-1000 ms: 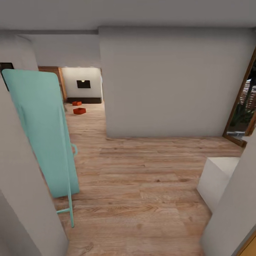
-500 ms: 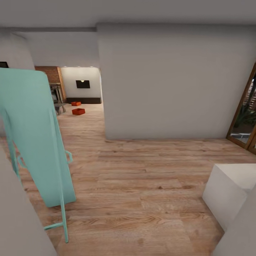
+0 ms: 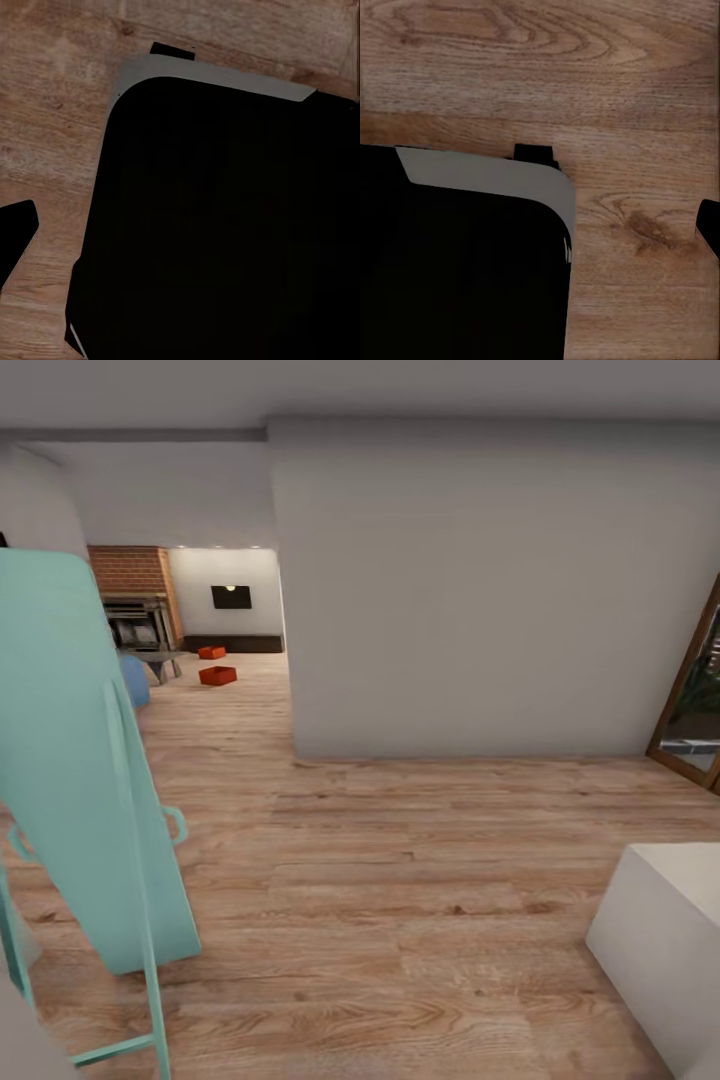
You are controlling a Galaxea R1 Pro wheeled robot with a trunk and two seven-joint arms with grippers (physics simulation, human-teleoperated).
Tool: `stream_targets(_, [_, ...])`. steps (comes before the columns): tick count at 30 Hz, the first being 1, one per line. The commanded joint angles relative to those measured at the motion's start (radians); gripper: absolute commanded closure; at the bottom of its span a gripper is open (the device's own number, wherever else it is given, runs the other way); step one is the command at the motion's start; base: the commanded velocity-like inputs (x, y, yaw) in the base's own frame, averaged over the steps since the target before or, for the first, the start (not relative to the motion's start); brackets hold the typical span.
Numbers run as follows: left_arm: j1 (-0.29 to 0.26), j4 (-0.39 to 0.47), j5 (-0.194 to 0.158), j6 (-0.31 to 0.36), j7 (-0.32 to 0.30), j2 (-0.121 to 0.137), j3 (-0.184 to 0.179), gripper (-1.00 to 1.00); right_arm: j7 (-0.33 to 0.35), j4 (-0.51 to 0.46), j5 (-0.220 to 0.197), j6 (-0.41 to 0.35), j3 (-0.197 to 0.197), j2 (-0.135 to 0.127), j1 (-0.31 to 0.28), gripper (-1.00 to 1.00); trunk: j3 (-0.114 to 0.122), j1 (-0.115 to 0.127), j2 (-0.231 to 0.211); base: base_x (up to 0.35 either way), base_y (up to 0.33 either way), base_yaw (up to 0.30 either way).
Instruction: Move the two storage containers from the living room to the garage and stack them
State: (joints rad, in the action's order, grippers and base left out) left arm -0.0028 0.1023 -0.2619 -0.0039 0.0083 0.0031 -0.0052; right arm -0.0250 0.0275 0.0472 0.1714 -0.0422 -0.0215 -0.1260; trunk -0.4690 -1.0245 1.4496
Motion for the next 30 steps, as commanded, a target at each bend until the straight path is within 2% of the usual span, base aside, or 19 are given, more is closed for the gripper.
stream_targets(1, [0.0, 0.0, -0.005, 0.0, 0.001, 0.0, -0.001, -1.0, -0.003, 0.003, 0.005, 0.005, -0.004, 0.0, -0.001, -1.0, -0.001, -0.001, 0.0, 0.322, 0.0, 0.0])
stream_targets(30, [0.0, 0.0, -0.004, -0.005, 0.001, -0.001, -0.003, -1.0, -0.003, 0.003, 0.005, 0.005, -0.004, 0.0, -0.001, -1.0, -0.001, -0.001, 0.0, 0.322, 0.0, 0.0])
